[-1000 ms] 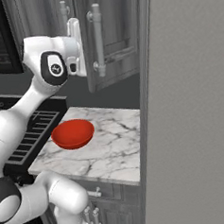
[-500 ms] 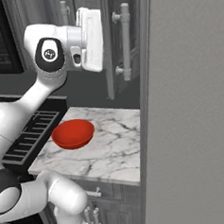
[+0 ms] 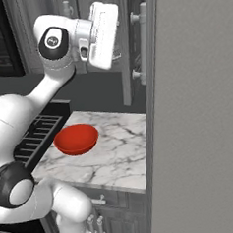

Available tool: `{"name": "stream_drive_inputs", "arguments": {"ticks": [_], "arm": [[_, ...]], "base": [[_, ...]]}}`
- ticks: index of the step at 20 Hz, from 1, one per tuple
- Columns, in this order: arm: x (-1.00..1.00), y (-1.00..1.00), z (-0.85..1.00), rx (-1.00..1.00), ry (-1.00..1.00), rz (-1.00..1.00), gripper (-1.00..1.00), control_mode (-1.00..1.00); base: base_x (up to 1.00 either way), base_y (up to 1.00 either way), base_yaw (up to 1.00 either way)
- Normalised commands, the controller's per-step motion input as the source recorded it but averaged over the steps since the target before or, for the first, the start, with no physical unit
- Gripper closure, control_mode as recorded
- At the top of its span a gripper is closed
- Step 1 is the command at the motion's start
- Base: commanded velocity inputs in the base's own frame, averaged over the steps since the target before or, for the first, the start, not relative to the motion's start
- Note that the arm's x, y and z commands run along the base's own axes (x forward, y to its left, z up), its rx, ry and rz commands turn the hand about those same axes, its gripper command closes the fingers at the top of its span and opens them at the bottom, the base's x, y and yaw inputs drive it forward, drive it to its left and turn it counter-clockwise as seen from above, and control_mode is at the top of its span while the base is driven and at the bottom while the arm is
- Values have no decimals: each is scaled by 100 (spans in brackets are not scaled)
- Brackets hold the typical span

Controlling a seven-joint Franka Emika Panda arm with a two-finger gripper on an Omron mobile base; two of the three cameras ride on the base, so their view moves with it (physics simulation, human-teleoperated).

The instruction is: Open the cabinet and move the ladle to the pot. Then close the cabinet.

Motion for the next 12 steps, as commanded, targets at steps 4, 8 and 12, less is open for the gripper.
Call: {"name": "stream_drive_inputs", "arguments": {"ticks": [4,8,12], "arm": [[-12,-4,-10,4,-6,-2,-100,-100],[-3,0,0,0,1,0,-100,-100],[-85,41,5,-7,-21,2,-100,-100]], "base": [[0,0,0],[0,0,0],[0,0,0]]}}
